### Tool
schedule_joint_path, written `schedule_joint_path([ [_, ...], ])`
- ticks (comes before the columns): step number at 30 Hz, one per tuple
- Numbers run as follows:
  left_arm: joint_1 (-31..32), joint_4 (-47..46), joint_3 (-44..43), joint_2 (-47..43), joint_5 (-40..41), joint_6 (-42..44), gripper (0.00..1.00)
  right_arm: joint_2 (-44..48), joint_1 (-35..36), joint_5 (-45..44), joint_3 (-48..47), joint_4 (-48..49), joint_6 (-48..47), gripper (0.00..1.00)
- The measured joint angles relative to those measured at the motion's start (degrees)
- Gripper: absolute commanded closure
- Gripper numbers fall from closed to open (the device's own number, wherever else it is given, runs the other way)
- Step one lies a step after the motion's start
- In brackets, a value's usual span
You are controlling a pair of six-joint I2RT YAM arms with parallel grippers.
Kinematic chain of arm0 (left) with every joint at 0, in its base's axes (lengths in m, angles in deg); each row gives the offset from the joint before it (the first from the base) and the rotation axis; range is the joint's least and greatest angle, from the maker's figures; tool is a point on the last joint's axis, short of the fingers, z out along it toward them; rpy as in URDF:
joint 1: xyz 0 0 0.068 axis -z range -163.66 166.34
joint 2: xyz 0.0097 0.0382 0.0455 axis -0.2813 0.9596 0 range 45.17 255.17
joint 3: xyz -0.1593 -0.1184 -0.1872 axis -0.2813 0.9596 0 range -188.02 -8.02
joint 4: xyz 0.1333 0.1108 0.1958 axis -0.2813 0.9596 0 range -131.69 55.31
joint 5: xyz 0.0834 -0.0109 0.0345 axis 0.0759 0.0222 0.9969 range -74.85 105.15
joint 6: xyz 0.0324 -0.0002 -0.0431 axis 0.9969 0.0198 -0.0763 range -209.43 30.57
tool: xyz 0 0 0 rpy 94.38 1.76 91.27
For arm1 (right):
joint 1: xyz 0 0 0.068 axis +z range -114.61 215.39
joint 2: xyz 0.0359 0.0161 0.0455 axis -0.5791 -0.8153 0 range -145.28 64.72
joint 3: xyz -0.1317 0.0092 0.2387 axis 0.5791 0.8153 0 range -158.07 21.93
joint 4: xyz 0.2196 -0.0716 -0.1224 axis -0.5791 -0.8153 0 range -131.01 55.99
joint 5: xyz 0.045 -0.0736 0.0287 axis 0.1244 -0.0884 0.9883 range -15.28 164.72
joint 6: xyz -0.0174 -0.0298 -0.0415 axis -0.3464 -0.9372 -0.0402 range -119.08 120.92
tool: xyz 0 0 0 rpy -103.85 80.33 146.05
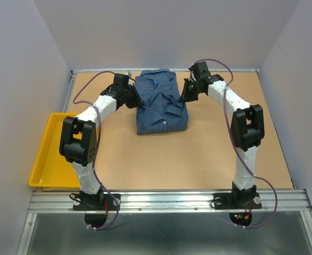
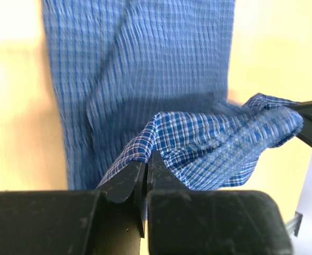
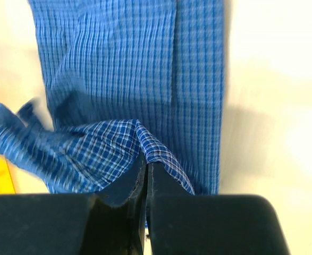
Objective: Fold and stack the long sleeve shirts
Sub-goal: Fold the shirt
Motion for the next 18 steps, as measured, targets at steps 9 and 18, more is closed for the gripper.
schedule_joint_path([
  [9,-3.0,-2.2,-10.4,11.2,0.3,2.3,0.86,-11.8,-2.2,0.9,-14.0,-0.2,-1.6,0.82],
  [18,-3.5,-6.6,-11.6,14.7,-0.1,3.3,0.14,-18.7,-2.2,1.8,-21.2,-0.2,-3.8,0.27],
])
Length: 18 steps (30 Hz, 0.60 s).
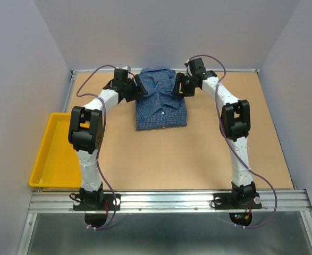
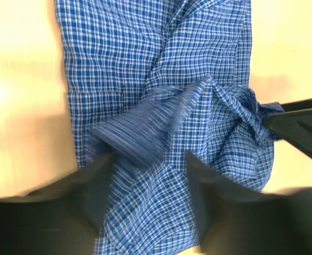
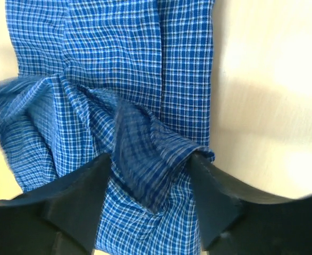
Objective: Fold and stack the long sleeve shirts
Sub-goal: Fold the shirt
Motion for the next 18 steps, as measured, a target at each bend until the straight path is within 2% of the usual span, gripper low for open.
schedule_joint_path([
  [2,-0.2,-0.9,0.0,-0.2,-0.1,-0.1,0.06,0.2,0.0,-0.3,-0.4,-0.1,-1.2,0.22],
  [5,-0.6,-4.2,2.0,-2.9,1.2,-0.1,0.05,1.8,0.0,-1.9,-0.5,-0.3,-3.4,0.18],
  [9,-0.7,-6.3,8.9,-13.1,3.9,-0.6,0.05,8.2,0.0,-4.8,1.6,0.3,-6.4,0.16],
  [14,-0.7,-10.8,19.3,-29.0,5.6,-2.6,0.07,23.8,0.0,-6.5,13.2,3.6,-8.2,0.24],
  [18,0.3,-13.0,27.6,-33.3,5.6,-4.0,0.07,33.4,0.0,-5.2,28.6,9.2,-7.1,0.28],
])
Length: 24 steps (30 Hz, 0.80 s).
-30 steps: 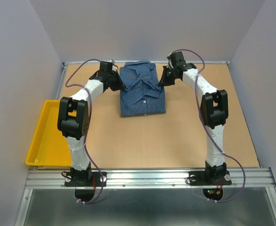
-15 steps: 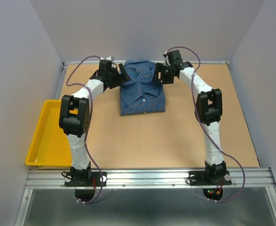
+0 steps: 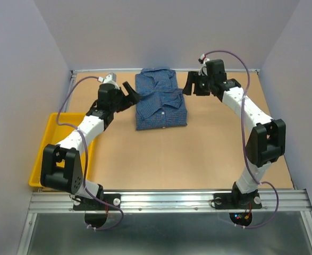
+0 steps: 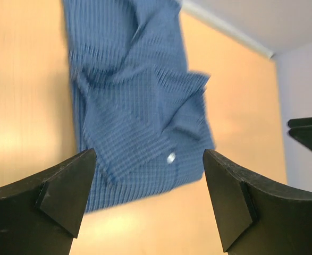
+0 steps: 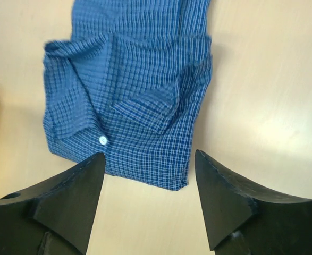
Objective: Fold and stack the long sleeve shirts
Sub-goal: Fold the shirt
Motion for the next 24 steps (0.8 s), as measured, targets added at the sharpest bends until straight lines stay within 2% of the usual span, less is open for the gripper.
schedule_joint_path([
  [4,1.8,-0.2,10.7,0.8,-0.3,-1.5,0.08,0.8,0.1,1.3,12.7,5.0,2.8,0.29],
  [7,2.4,0.4,14.8,3.0,-0.5,-2.0,0.08,0.0,0.3,2.4,20.6,7.5,5.4,0.28],
  [13,2.5,-2.5,15.1,8.4,-1.2,-2.1,0.09,-0.4,0.5,4.9,26.9,15.5,10.4,0.27],
  [16,2.5,-4.4,13.8,12.4,-1.8,-2.4,0.15,-1.2,0.7,5.9,28.3,20.5,13.0,0.28],
  [18,2.5,-5.6,12.5,13.9,-1.9,-2.4,0.23,-2.1,0.7,6.4,28.8,23.1,14.1,0.31],
  [19,2.5,-6.5,11.9,15.1,-2.0,-2.6,0.31,-3.1,0.7,6.8,29.4,25.4,14.6,0.33],
  [20,2.5,-7.1,11.6,15.8,-2.1,-2.9,0.35,-3.7,0.7,6.9,29.9,26.4,15.1,0.36],
  [22,2.5,-7.8,11.4,16.8,-2.2,-3.0,0.45,-5.1,0.7,7.4,31.7,28.2,15.8,0.52],
  [23,2.5,-8.2,11.4,17.1,-2.4,-3.0,0.55,-5.4,0.7,7.7,32.6,29.0,16.1,0.59],
  [24,2.5,-8.2,11.5,17.3,-2.6,-3.2,0.56,-5.4,0.7,7.8,33.2,29.8,16.1,0.73],
])
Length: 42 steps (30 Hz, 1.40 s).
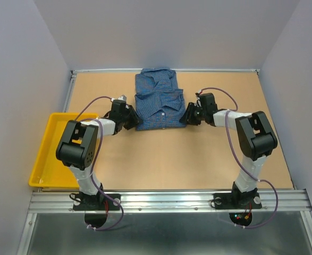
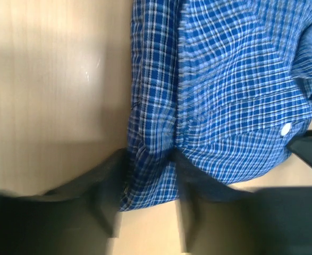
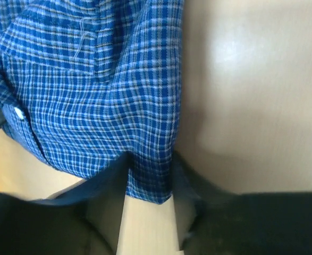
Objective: Fold and stack the long sleeve shirts
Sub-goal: Fold the shirt
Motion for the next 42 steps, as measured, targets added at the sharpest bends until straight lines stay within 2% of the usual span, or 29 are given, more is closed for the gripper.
schedule_joint_path([
  [3,0.3,0.0,0.9,0.2,-0.6,0.0,0.62,0.5,0.0,0.7,3.5,2.5,0.5,0.86],
  [9,3.9,2.0,4.3,-3.2,-0.9,0.3,0.62,7.1,0.1,2.8,12.5,3.3,1.1,0.9],
  [13,9.7,5.4,10.5,-10.2,-1.3,0.0,0.6,15.1,0.5,2.9,20.2,-0.1,1.4,0.89],
  [14,10.7,5.9,12.3,-12.0,-1.5,-0.5,0.6,17.8,1.0,2.8,21.9,-1.8,1.5,0.87],
  [17,13.3,9.8,18.5,-20.5,-2.3,-1.7,0.41,25.5,2.9,2.5,25.7,-7.6,1.4,0.66],
  [18,13.6,11.3,19.6,-22.6,-2.2,-2.1,0.38,28.5,3.5,2.1,26.3,-10.2,1.3,0.53],
  [19,13.6,14.2,20.8,-26.0,-1.7,-2.6,0.28,30.8,3.9,1.6,26.4,-12.2,1.3,0.48],
  [20,13.6,15.6,21.2,-28.0,-1.3,-2.6,0.16,33.4,4.1,1.1,26.4,-13.8,1.2,0.45],
  [23,13.5,21.5,21.2,-36.6,1.2,-3.0,0.04,39.0,4.2,-1.6,24.4,-19.0,0.2,0.43],
  [29,13.5,25.8,18.8,-46.8,4.6,-3.3,0.05,37.8,4.2,-5.3,14.3,-24.0,1.0,0.43],
  [31,13.5,25.8,18.1,-46.8,4.8,-3.5,0.05,35.6,4.2,-5.8,11.7,-23.9,2.1,0.34],
  [34,13.5,26.1,18.1,-45.7,4.6,-4.1,0.05,31.7,4.2,-6.6,10.3,-23.3,4.7,0.32],
  [36,13.5,26.1,18.1,-44.8,4.4,-4.3,0.05,29.6,4.2,-7.1,10.3,-23.1,7.5,0.27],
  [42,13.5,25.9,18.1,-43.5,4.0,-4.8,0.05,25.0,4.2,-8.0,10.3,-20.2,12.2,0.26],
])
